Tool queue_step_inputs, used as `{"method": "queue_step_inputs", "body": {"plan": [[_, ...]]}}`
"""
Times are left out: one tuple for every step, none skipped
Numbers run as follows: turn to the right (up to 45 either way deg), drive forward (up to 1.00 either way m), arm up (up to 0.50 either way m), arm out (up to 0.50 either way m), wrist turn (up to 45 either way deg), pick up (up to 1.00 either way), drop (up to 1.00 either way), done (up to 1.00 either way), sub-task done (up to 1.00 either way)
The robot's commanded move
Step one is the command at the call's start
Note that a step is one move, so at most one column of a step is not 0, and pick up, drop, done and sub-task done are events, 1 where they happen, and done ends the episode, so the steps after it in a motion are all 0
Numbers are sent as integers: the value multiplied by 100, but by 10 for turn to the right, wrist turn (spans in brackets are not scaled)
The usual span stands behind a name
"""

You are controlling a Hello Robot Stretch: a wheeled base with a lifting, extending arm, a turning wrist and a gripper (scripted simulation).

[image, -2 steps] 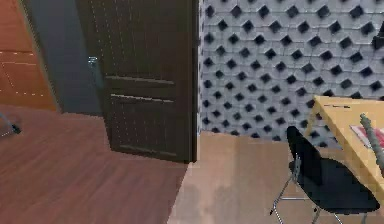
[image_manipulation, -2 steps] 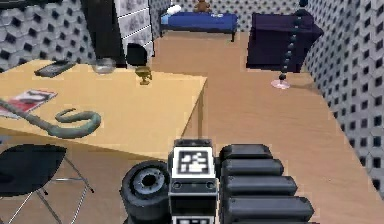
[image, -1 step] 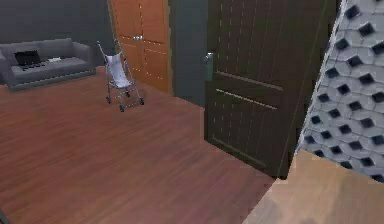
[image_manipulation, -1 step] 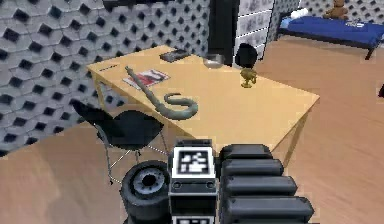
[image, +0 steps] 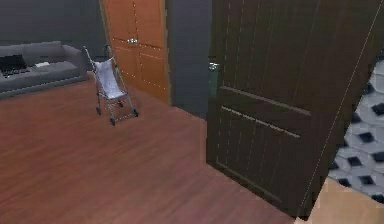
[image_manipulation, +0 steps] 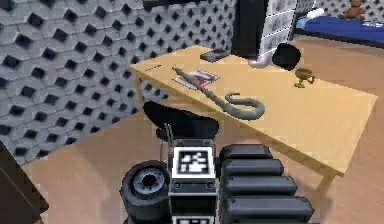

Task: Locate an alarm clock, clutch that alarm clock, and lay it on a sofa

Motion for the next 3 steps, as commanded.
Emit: {"method": "queue_step_inputs", "body": {"plan": [[-360,0,0,0,0,0,0,0,0],[0,100,0,0,0,0,0,0,0],[-30,0,0,0,0,0,0,0,0]]}}
